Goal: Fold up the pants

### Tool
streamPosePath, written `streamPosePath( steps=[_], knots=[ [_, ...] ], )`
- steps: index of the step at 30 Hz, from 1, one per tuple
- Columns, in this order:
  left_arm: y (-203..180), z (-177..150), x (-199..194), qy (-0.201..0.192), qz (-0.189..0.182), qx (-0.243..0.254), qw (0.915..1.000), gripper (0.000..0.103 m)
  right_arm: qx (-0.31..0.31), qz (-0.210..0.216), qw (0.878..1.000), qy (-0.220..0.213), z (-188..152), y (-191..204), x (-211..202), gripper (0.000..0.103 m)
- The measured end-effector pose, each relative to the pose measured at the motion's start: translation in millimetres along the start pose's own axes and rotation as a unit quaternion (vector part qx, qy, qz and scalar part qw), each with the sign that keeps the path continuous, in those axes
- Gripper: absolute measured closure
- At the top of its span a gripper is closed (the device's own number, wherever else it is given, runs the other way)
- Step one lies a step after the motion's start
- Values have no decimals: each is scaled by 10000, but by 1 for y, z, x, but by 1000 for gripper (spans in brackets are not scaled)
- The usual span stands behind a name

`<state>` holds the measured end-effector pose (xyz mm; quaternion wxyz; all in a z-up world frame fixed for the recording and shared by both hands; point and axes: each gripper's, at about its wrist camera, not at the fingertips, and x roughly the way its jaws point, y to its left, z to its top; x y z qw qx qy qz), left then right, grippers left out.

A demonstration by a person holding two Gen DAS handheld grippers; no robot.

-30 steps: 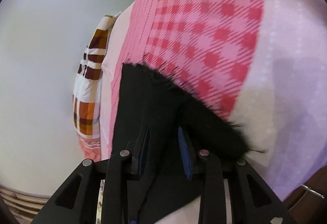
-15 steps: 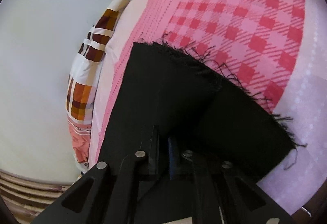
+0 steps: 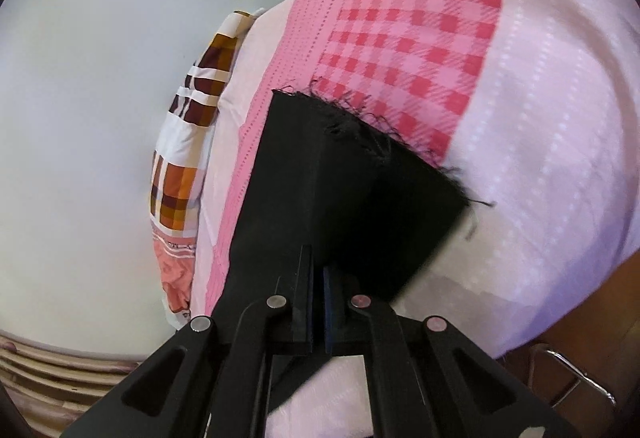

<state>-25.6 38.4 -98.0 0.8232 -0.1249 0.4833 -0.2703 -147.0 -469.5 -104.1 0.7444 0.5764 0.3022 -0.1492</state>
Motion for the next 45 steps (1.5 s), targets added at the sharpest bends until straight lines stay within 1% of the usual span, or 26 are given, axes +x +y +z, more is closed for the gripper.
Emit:
streamPosePath(
  steps=[2, 4, 6, 7, 8, 10, 11, 12, 14, 15, 16, 17, 19, 20, 22, 23, 25, 27, 30, 32, 35, 37, 39, 40, 43, 45],
  knots=[
    [6, -2, -5, -14, 51, -66, 10000, 47, 17, -120, 9999, -18, -3, -6, -4, 100],
    [13, -5, -11, -55, 94, -167, 9998, 47, 44, -241, 9996, -146, 2, -18, -7, 101],
    [20, -6, -12, -52, 141, -228, 9996, 47, 222, -331, 9992, -101, 8, -32, -3, 101],
    [23, -7, -13, -31, 170, -251, 9995, 47, 407, -333, 9986, -78, 9, -42, -3, 101],
    [25, -8, -13, -27, 187, -279, 9994, 47, 427, -294, 9986, -104, 8, -44, -4, 101],
    [29, -8, -18, -95, 154, -367, 9992, 47, 157, -361, 9987, -315, 3, -35, -15, 98],
    [30, -7, -20, -147, 149, -389, 9990, 47, 44, -199, 9991, -381, -1, -26, -21, 98],
    [31, -6, -23, -224, 159, -420, 9987, 47, -9, 12, 9994, -336, -5, -17, -22, 97],
    [33, -4, -27, -324, 135, -492, 9982, 47, -319, 258, 9991, -89, -26, 11, -17, 97],
    [34, -4, -29, -370, 96, -568, 9977, 47, -478, 415, 9979, 126, -43, 24, -10, 97],
    [34, -4, -30, -384, 75, -627, 9973, 47, -565, 603, 9957, 426, -62, 35, 0, 97],
    [35, -4, -31, -397, 38, -701, 9967, 47, -605, 733, 9919, 844, -87, 46, 19, 97],
    [39, -5, -34, -434, -72, -923, 9948, 47, -624, 791, 9874, 1217, -119, 53, 42, 97],
    [41, -6, -37, -478, -107, -1020, 9936, 47, -562, 749, 9846, 1474, -137, 54, 61, 97],
    [46, -8, -44, -595, -109, -1184, 9911, 47, -254, 825, 9799, 1799, -158, 50, 85, 97],
    [50, -9, -46, -619, -110, -1244, 9902, 47, -202, 814, 9786, 1879, -166, 49, 94, 97],
    [57, -11, -47, -600, -99, -1332, 9892, 47, -268, 735, 9783, 1921, -175, 51, 104, 97],
    [66, -13, -44, -536, -79, -1460, 9878, 47, -195, 726, 9774, 1977, -179, 51, 114, 97],
    [75, -17, -40, -476, -133, -1629, 9854, 47, -125, 777, 9805, 1802, -177, 55, 117, 96],
    [80, -20, -37, -433, -122, -1670, 9849, 47, -263, 536, 9816, 1814, -179, 60, 119, 96],
    [86, -23, -35, -411, -167, -1775, 9831, 47, -183, 401, 9821, 1829, -182, 59, 119, 95],
    [87, -24, -36, -427, -196, -1792, 9827, 47, -211, 413, 9827, 1794, -182, 62, 120, 88],
    [87, -24, -35, -422, -190, -1755, 9834, 47, -90, 493, 9832, 1755, -182, 63, 122, 83],
    [88, -24, -35, -423, -191, -1749, 9835, 47, -10, 542, 9839, 1704, -181, 65, 123, 78],
    [90, -24, -36, -435, -234, -1789, 9826, 47, -59, 556, 9849, 1638, -183, 73, 127, 71],
    [92, -24, -36, -458, -270, -1835, 9816, 47, -115, 583, 9840, 1677, -187, 82, 132, 71]
  ],
)
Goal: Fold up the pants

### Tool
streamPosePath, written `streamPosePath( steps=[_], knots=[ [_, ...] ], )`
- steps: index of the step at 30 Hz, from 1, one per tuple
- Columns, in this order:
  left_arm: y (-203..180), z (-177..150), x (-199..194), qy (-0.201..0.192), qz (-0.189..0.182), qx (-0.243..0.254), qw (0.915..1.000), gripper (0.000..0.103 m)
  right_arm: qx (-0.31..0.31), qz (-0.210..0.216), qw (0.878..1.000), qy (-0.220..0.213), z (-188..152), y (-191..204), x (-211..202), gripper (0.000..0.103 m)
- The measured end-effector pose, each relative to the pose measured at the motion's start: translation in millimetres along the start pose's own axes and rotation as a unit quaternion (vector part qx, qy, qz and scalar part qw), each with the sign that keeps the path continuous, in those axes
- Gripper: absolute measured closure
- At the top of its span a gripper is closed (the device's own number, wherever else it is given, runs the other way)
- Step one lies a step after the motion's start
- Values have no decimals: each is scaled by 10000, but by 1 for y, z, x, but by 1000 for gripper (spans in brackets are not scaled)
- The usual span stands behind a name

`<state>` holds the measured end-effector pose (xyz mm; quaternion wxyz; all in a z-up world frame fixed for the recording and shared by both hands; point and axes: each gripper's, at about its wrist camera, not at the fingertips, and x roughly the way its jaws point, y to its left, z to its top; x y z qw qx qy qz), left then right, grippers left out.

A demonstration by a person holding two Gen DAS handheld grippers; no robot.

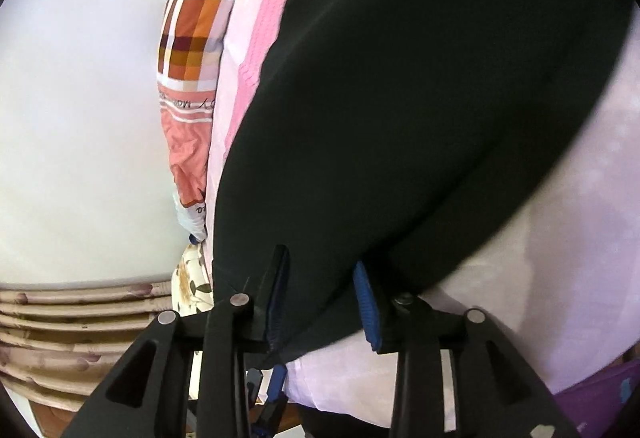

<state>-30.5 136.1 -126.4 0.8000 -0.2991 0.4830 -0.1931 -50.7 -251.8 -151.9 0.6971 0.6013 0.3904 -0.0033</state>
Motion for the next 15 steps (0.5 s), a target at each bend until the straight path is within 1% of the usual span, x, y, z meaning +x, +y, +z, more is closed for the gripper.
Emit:
streamPosePath(
  steps=[4, 5, 7, 8, 9, 12, 15],
  knots=[
    [4, 2, -2, -51, -50, -70, 9999, 47, -43, 34, 10000, 10, -4, 2, 11, 71],
    [4, 3, -2, -70, -47, -63, 9999, 47, -92, 21, 10000, 10, -4, 3, 14, 73],
    [6, 3, -5, -100, -32, -53, 9999, 47, -199, -165, 9997, 29, -6, 2, 16, 96],
    [7, 2, -6, -116, -29, -58, 9999, 47, -162, -213, 9996, 73, -5, -2, 18, 97],
    [8, 3, -8, -139, -14, -64, 9999, 47, -104, -145, 9998, 67, -6, -5, 17, 98],
    [10, 6, -14, -205, 21, -57, 9998, 47, -114, -188, 9997, 86, -10, -4, 13, 98],
    [13, 9, -26, -311, 74, -49, 9995, 47, -25, -117, 9998, 181, -16, -4, 5, 98]
  ],
)
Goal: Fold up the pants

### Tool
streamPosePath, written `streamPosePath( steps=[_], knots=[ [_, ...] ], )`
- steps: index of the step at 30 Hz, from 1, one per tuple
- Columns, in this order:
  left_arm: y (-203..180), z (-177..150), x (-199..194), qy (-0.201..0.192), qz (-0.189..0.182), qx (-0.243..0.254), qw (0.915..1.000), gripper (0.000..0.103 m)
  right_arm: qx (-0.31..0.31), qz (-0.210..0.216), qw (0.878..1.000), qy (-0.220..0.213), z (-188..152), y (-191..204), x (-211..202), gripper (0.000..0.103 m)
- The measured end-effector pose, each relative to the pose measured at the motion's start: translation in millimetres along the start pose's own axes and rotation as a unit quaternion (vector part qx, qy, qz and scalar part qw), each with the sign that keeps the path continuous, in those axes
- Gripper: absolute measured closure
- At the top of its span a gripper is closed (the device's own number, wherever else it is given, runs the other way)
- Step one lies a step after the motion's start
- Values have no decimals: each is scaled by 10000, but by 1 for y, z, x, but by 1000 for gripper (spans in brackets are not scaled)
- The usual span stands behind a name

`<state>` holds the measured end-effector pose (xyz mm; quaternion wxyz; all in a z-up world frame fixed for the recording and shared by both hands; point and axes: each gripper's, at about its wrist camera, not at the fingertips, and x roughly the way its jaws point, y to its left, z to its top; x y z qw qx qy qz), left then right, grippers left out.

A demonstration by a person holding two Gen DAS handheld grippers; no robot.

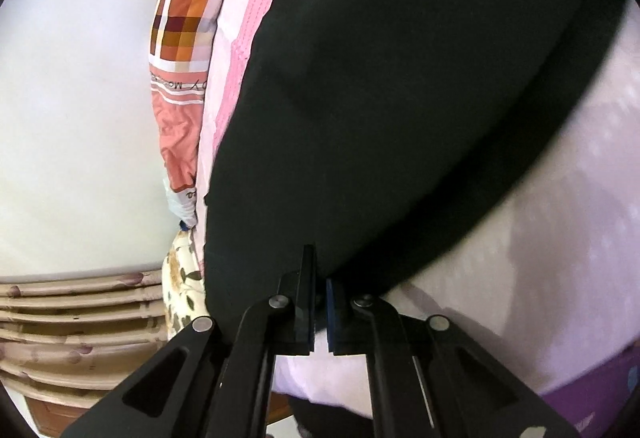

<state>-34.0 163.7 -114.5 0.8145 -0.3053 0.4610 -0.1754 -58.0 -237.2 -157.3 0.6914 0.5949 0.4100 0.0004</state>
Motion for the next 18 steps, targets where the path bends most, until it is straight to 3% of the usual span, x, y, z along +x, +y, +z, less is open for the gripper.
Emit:
streamPosePath(
  steps=[10, 18],
  knots=[
    [17, 4, -6, -75, 145, -124, 9998, 47, -134, -195, 9997, 73, -5, -9, -1, 98],
    [13, 5, -6, -108, 200, 16, 9997, 47, 329, 251, 9984, 392, -2, -26, -4, 97]
  ],
)
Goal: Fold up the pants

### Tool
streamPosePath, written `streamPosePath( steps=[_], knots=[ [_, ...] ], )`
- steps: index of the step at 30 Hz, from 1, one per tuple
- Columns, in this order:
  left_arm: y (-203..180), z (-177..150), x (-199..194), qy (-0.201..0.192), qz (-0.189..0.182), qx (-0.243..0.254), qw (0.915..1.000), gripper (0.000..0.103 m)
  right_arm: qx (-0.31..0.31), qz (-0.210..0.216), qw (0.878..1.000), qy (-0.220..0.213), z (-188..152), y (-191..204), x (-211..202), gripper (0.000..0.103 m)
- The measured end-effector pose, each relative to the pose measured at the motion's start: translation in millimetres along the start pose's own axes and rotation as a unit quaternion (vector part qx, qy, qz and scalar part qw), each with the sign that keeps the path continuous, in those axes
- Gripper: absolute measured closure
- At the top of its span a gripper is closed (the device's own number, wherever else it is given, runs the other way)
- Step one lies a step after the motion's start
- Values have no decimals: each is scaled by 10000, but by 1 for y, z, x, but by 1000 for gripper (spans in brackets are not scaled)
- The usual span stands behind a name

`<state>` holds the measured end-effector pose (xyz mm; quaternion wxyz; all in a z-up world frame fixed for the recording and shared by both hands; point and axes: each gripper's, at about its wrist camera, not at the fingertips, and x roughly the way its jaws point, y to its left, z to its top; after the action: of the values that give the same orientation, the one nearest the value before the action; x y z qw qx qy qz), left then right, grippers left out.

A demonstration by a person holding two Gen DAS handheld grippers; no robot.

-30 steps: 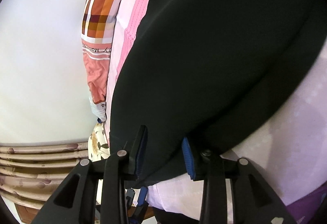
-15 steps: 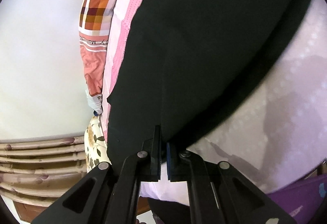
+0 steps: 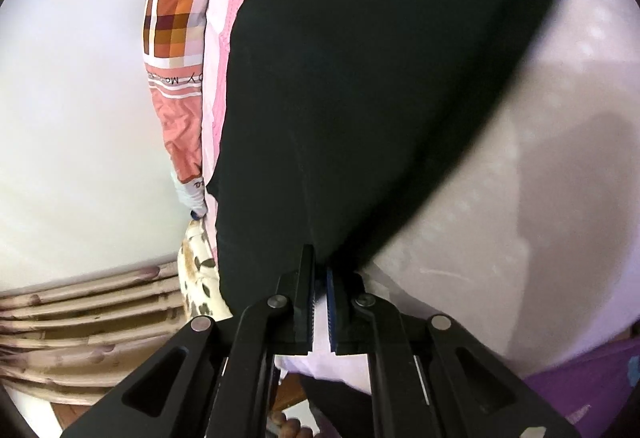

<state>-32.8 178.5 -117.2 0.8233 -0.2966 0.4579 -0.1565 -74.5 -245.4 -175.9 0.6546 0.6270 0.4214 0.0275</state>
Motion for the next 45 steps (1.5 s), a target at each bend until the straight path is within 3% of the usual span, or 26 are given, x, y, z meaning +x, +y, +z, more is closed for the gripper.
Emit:
streamPosePath(
  steps=[4, 6, 9, 11, 13, 17, 19, 21, 23, 27, 36, 45],
  knots=[
    [-9, 4, -7, -55, -31, 99, 9999, 47, -37, -153, 9999, -67, -5, -15, -44, 92],
    [-16, 5, -11, -183, 4, 221, 9996, 47, 4, -193, 9987, -478, 4, -26, -87, 92],
    [-26, 7, -10, -273, 94, 509, 9983, 47, -38, -339, 9892, -1427, 32, -35, -155, 92],
    [-32, 9, -1, -204, 204, 687, 9972, 47, -55, -250, 9825, -1843, 51, -33, -180, 92],
    [-33, 9, 6, -175, 285, 740, 9967, 47, -310, -286, 9792, -1984, 64, -22, -184, 92],
    [-27, 11, 22, -25, 432, 589, 9973, 47, -1139, -467, 9814, -1474, 79, 4, -149, 92],
    [-25, 11, 25, -7, 452, 536, 9975, 47, -1300, -797, 9798, -1293, 86, 1, -134, 92],
    [-25, 12, 26, -17, 489, 546, 9973, 47, -778, -701, 9867, -1242, 92, -21, -136, 92],
    [-27, 14, 28, -3, 537, 599, 9968, 47, -175, -196, 9902, -1374, 90, -45, -151, 92],
    [-26, 13, 32, 37, 615, 689, 9957, 47, 171, 192, 9834, -1798, 88, -67, -186, 92],
    [-27, 14, 34, 20, 635, 655, 9958, 46, 544, 89, 9811, -1854, 94, -82, -207, 87],
    [-28, 13, 36, 25, 653, 683, 9955, 44, 325, 34, 9833, -1791, 106, -64, -194, 77]
  ],
)
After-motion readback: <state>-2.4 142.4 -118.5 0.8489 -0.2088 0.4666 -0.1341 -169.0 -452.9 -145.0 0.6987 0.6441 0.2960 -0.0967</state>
